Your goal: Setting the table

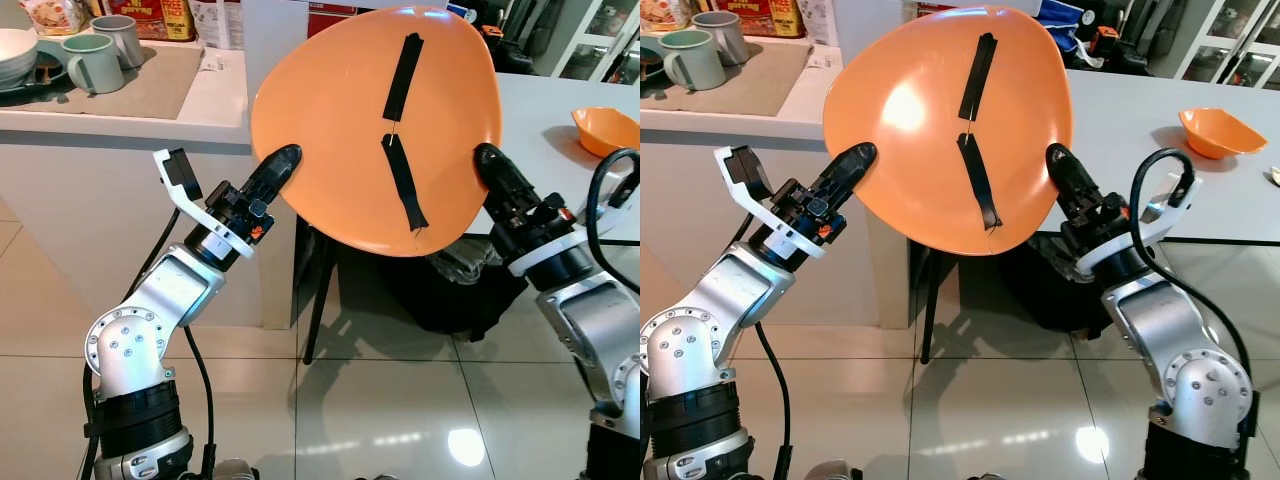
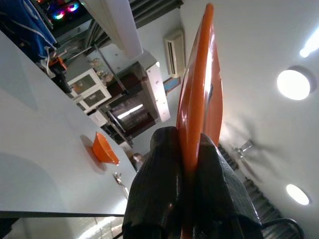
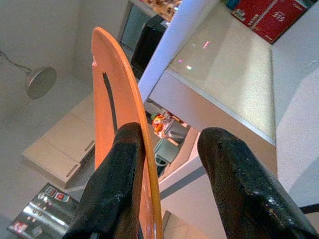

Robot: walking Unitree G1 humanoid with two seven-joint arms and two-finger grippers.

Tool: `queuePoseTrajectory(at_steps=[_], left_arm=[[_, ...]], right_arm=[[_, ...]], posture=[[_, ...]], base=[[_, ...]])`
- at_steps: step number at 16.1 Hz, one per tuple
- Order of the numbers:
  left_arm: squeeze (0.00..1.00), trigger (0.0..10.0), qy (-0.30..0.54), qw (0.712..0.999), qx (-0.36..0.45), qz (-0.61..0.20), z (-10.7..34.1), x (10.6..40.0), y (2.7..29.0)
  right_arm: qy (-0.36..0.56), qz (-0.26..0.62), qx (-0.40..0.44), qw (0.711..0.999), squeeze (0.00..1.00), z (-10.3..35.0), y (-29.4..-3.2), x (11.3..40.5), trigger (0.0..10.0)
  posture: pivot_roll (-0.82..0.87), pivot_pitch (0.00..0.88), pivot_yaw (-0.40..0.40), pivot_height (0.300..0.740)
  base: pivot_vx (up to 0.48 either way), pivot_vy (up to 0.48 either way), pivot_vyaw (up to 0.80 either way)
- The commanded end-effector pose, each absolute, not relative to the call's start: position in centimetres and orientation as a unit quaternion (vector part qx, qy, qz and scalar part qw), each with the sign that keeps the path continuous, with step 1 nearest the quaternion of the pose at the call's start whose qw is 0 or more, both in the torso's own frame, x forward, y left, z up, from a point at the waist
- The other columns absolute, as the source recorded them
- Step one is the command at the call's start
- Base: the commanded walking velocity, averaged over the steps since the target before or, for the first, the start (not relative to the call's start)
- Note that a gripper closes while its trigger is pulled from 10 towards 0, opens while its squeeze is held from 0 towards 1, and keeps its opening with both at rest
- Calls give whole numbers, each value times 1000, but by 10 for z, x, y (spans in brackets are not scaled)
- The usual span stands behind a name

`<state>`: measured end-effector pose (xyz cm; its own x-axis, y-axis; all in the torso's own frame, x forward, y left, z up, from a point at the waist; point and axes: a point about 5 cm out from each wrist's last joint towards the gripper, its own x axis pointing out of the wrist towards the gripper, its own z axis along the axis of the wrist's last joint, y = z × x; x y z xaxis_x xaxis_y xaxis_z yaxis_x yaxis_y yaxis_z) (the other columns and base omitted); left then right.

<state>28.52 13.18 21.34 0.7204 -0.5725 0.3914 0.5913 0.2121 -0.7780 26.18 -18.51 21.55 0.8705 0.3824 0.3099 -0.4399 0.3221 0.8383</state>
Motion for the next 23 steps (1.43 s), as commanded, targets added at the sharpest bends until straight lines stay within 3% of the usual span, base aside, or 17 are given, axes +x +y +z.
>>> queuePoseTrajectory(at_steps=[1,5,6,7,8,23], left_arm=[[0,0,-36,756,-510,-408,230,284,129],[0,0,-21,754,-505,-419,227,281,124],[0,0,-20,753,-506,-421,227,281,123],[0,0,-18,752,-506,-421,227,281,123],[0,0,-17,753,-506,-422,227,281,123],[0,0,-7,762,-498,-414,224,284,123]], right_arm=[[-21,230,522,821,0,209,-195,262,10000],[-29,260,520,813,0,213,-188,259,10000],[-31,266,522,810,0,214,-187,258,4510],[-34,267,524,808,0,214,-186,258,1608],[-37,272,528,804,0,215,-186,257,0],[-48,313,530,786,0,221,-183,252,0]], posture=[[54,31,-65,740],[54,29,-64,740],[54,29,-64,740],[55,29,-63,740],[56,28,-61,740],[53,4,-61,740]], base=[[0,0,0],[0,0,0],[0,0,0],[0,0,0],[0,0,0],[0,0,0]])
